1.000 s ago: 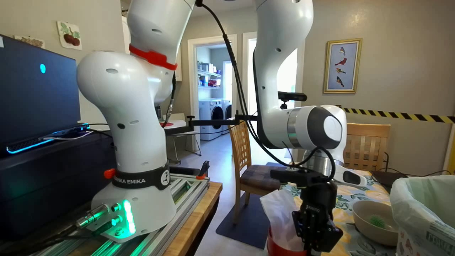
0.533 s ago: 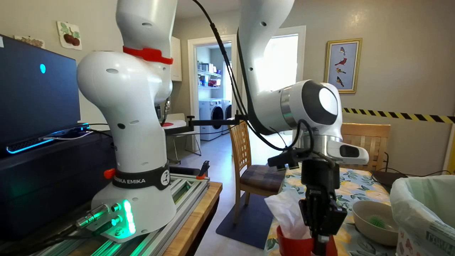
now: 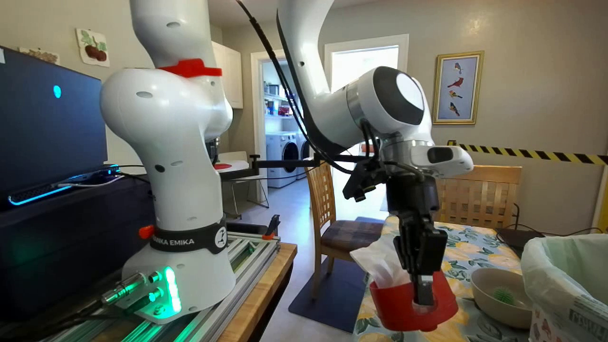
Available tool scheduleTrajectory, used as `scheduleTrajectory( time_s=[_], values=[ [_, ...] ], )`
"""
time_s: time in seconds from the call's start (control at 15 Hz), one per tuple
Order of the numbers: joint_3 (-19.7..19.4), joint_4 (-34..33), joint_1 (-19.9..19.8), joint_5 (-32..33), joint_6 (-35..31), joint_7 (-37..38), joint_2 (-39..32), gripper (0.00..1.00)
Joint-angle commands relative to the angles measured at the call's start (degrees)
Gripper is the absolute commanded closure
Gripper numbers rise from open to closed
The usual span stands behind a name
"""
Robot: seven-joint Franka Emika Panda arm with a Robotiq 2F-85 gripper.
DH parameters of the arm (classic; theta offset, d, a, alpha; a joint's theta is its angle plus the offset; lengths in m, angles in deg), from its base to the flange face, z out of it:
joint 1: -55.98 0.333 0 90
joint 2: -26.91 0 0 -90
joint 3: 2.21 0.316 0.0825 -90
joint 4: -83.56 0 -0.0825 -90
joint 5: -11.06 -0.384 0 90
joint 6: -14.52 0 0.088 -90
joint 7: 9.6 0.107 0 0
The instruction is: Put the white napkin in the red lid then tilt the lid over the bin to the throw the napkin in.
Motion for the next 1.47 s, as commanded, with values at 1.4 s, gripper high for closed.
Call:
scheduleTrajectory(
  time_s=[1.4],
  values=[
    [2.49, 1.95, -12.57, -1.54, -0.12, 19.18, 19.43, 0.95]
  ],
)
